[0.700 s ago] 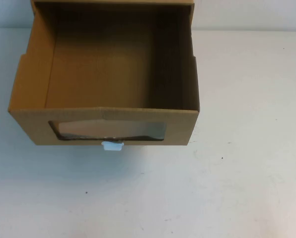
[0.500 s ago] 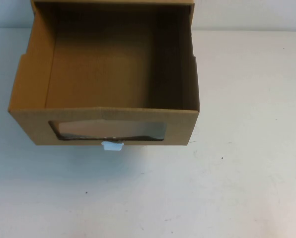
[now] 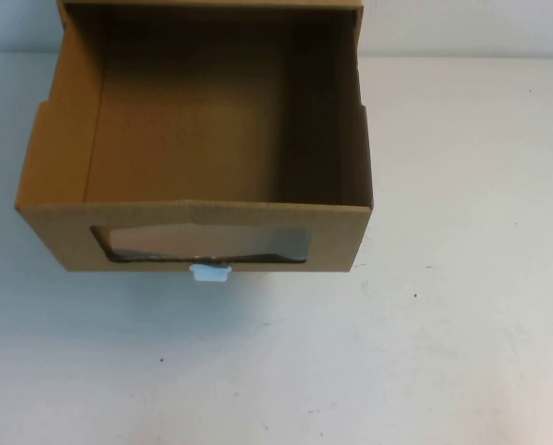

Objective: Close the shoe box

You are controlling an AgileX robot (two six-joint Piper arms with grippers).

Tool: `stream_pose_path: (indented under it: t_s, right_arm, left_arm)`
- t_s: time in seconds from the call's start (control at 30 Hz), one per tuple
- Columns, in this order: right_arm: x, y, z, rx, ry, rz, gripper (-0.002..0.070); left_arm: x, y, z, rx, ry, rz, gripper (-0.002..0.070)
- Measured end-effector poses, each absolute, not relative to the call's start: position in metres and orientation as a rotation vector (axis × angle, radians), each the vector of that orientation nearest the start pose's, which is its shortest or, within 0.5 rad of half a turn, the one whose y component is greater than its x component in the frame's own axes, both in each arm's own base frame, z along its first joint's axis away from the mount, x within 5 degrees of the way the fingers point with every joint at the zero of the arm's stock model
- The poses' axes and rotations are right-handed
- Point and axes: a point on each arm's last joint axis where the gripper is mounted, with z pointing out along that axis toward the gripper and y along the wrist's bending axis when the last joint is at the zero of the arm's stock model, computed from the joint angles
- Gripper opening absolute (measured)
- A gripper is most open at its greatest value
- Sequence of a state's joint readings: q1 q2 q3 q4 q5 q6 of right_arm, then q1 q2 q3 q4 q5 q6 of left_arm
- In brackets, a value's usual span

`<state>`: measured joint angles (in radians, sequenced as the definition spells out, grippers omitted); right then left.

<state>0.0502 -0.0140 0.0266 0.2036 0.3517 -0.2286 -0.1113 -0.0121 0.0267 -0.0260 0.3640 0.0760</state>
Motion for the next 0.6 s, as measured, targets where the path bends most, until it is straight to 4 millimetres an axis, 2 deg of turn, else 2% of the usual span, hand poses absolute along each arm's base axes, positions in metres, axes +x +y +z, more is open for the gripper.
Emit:
stream_pose_path:
  t_s: [0.17,0.47,0.6]
  right_arm:
    - [0.053,0.009,0.174,-0.129,1.837,0.073,-0.0013]
    - [0.053,0.009,0.174,-0.129,1.837,0.073,-0.0013]
    - [0.053,0.009,0.174,-0.129,1.837,0.073,-0.0013]
  left_arm:
    - [0.053,-0.007,0.174,0.118,1.835,-0.086,-0.0005]
    - [0.055,-0.012,0.188,-0.219,1.686,-0.454,-0.0005]
    - [0.056,-0.011,0.194,-0.290,1.615,-0.523,-0.0005]
